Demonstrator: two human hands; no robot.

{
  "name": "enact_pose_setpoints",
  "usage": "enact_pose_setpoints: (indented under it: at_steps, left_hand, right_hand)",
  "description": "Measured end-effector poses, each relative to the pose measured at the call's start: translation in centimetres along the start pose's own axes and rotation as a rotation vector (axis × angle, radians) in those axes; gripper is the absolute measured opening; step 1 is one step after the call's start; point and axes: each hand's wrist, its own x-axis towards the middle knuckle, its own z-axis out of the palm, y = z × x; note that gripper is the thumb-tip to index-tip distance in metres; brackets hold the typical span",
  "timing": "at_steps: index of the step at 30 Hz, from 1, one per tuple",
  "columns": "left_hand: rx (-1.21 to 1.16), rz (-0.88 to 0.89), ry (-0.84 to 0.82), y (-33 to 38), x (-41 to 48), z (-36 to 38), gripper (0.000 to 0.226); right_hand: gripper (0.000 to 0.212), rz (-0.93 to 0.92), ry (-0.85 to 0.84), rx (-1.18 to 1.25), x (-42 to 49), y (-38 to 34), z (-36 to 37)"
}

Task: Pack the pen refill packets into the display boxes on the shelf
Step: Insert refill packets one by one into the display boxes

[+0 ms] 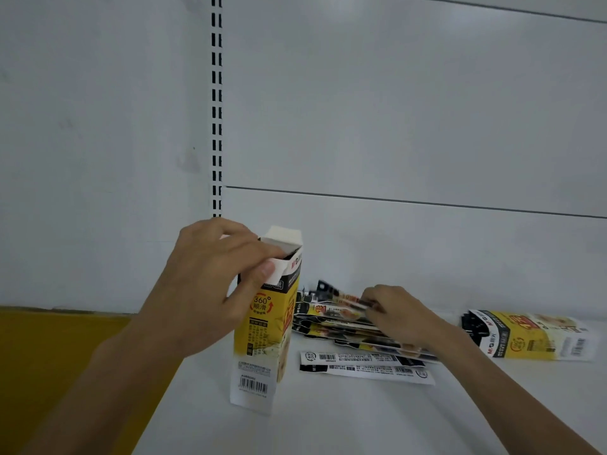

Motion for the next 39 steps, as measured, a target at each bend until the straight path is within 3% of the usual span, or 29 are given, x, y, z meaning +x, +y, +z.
enact_pose_setpoints:
  at_steps: [7, 10, 16, 19, 21, 26, 30, 33, 36, 39]
  left_hand:
    - [0.129, -0.144, 0.066, 3.7, 0.5, 0.3, 0.044]
    - [0.130, -0.123, 0.077, 3.5, 0.2, 1.3, 0.037]
    - [-0.040, -0.168, 0.173, 2.9, -0.5, 1.9, 0.036]
    - [-0.076, -0.190, 0.186, 3.1, -0.5, 1.8, 0.037]
    - [-0.142, -0.209, 0.179, 3.1, -0.6, 1.8, 0.036]
    - [-0.265, -0.289, 0.055, 3.2, -0.8, 1.8, 0.047]
    - [-0.337, -0.362, 0.054, 3.1, -1.2, 1.7, 0.020]
    - [-0.389, -0.386, 0.047, 3.1, -1.2, 1.4, 0.023]
    - [-0.398, -0.366, 0.031, 3.1, -1.1, 1.5, 0.013]
    - [-0.336, -0.312, 0.007, 3.4, -1.2, 1.8, 0.031]
  right_hand:
    - [0.019, -0.013, 0.188, 0.452, -0.7, -2.3, -3.5]
    - [0.019, -0.081, 0.274, 0.694, -1.1, -3.9, -5.2]
    - [0.028, -0.268, 0.645, 0.884, -2.8, -7.4, -10.4]
    - [0.022, -0.509, 0.606, 1.162, -3.8, -8.9, -11.8]
    - [0.018, -0.592, 0.562, 1.185, -3.8, -9.7, -12.0]
    - [0.012, -0.566, 0.434, 1.058, -2.2, -10.2, -10.7]
    - [0.011, -0.577, 0.334, 1.050, -1.3, -9.7, -10.1]
    - [0.014, -0.580, 0.330, 1.068, -1.2, -9.3, -10.5]
    - [0.017, -0.576, 0.258, 0.928, -1.1, -9.6, -10.5]
    - [0.015, -0.541, 0.099, 0.648, -0.5, -10.3, -8.9]
